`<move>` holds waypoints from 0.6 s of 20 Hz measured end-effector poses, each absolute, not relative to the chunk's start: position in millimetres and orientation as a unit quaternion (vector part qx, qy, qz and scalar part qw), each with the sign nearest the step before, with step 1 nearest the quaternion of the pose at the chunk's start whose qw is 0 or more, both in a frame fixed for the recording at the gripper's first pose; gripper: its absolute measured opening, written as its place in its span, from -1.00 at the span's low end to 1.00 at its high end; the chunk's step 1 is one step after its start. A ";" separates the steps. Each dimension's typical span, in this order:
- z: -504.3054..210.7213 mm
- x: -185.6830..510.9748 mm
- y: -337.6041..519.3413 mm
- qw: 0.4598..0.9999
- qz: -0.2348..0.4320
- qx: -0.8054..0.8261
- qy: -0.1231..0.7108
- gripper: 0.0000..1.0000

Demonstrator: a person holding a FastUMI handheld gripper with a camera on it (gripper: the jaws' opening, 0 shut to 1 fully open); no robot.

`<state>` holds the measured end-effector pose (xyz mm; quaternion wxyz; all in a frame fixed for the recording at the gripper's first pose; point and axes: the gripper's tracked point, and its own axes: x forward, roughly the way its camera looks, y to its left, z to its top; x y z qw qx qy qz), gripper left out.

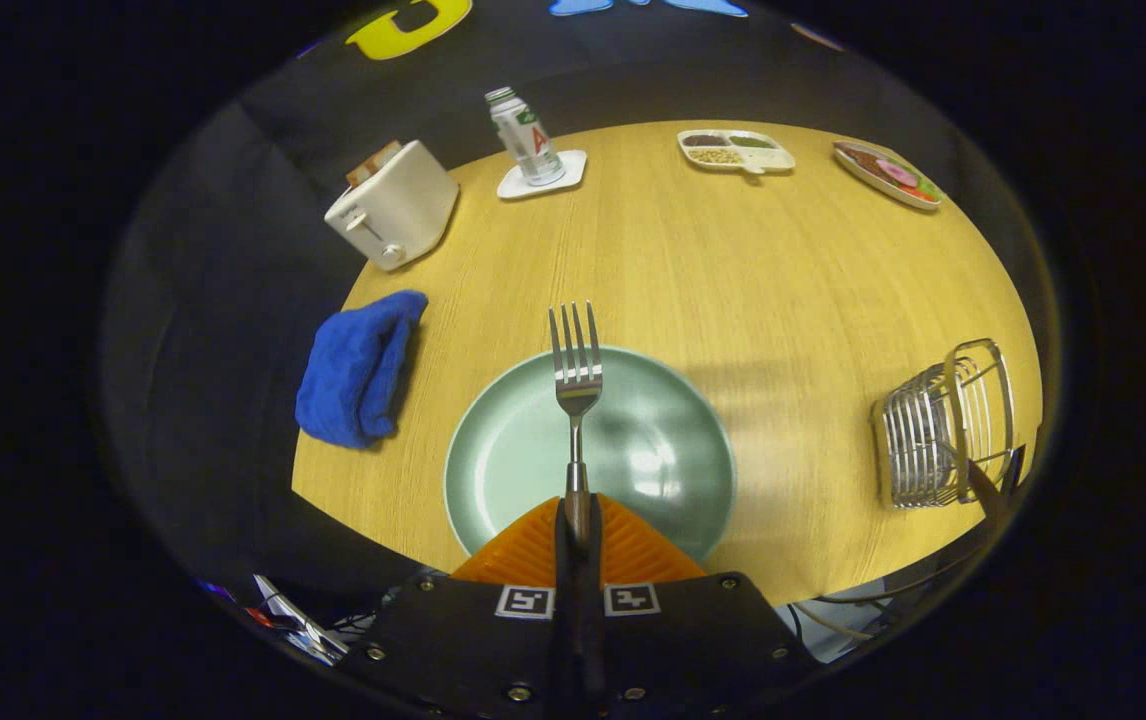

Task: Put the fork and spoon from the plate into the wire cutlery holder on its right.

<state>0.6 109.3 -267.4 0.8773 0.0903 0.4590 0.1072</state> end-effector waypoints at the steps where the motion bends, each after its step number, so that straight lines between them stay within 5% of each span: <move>1: -259.9 4.3 98.1 0.883 0.094 0.098 0.448 -0.92; 12: -222.0 -7.3 -23.3 0.908 -0.029 0.164 0.384 -0.92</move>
